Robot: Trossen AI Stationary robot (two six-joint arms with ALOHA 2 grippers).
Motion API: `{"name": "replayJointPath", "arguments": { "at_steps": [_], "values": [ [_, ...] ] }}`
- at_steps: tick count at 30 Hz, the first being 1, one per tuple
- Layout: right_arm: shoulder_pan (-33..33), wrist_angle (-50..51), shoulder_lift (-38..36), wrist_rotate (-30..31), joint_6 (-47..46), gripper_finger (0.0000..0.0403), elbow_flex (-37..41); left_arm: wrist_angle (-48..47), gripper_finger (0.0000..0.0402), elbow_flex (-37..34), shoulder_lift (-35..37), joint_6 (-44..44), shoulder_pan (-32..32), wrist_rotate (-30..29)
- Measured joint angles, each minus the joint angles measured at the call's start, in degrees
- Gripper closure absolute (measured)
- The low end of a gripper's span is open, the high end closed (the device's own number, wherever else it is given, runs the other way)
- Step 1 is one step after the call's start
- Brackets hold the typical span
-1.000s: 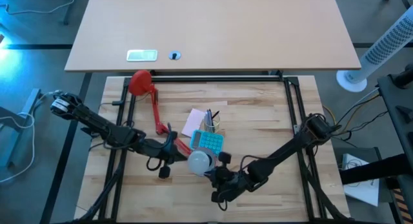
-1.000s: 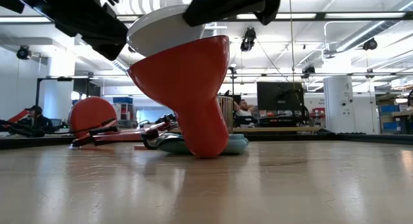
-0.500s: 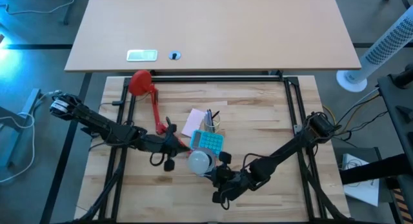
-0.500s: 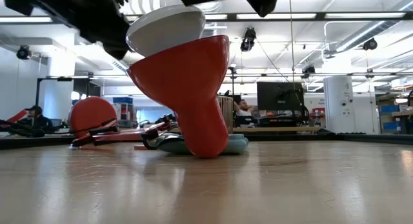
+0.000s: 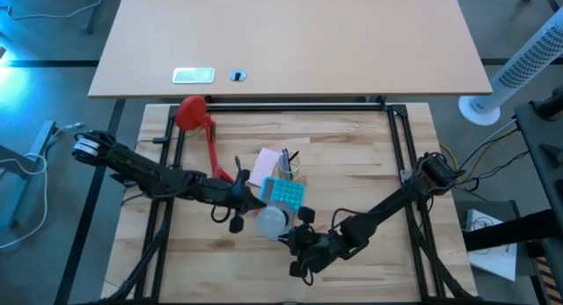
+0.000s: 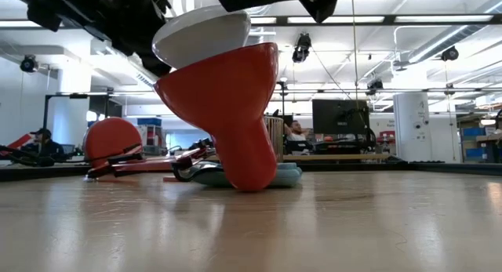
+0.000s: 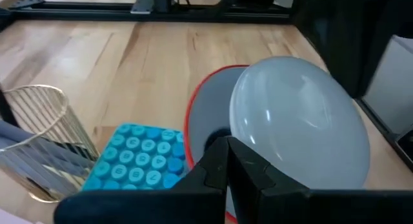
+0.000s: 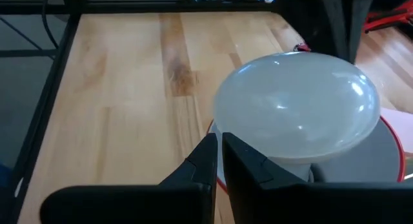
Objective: Screw lightbulb
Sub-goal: Remove the lightbulb from the red desk lamp
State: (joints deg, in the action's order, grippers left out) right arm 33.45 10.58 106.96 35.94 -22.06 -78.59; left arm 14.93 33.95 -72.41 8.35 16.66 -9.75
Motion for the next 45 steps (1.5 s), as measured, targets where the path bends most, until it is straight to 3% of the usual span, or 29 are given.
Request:
{"name": "replayJointPath", "arguments": {
  "at_steps": [12, 21, 27, 33, 45],
  "values": [
    [0.0, 8.2, -1.4, 4.2, 0.9, 0.0385, -0.7, -1.0, 0.0401, 0.0, 0.2, 3.0, 2.8, 0.0],
    [-0.6, 7.8, -3.0, 7.7, 2.4, 0.0385, -0.8, -4.3, 0.0401, 0.0, 0.2, 4.6, 5.1, 0.2],
    [1.3, 2.5, -1.6, 1.6, 2.2, 0.0384, -0.8, -7.8, 0.0401, 0.0, 1.2, 4.0, 4.9, -2.9],
    [2.2, -7.6, 2.4, -2.0, 3.2, 0.0385, -0.9, -5.4, 0.0401, 0.0, 2.6, 2.6, 4.6, -3.2],
    [0.7, -9.3, 5.1, -1.6, 4.5, 0.0385, -0.8, -4.9, 0.0401, 0.0, 2.5, 4.3, 4.7, -2.7]
  ]
}}
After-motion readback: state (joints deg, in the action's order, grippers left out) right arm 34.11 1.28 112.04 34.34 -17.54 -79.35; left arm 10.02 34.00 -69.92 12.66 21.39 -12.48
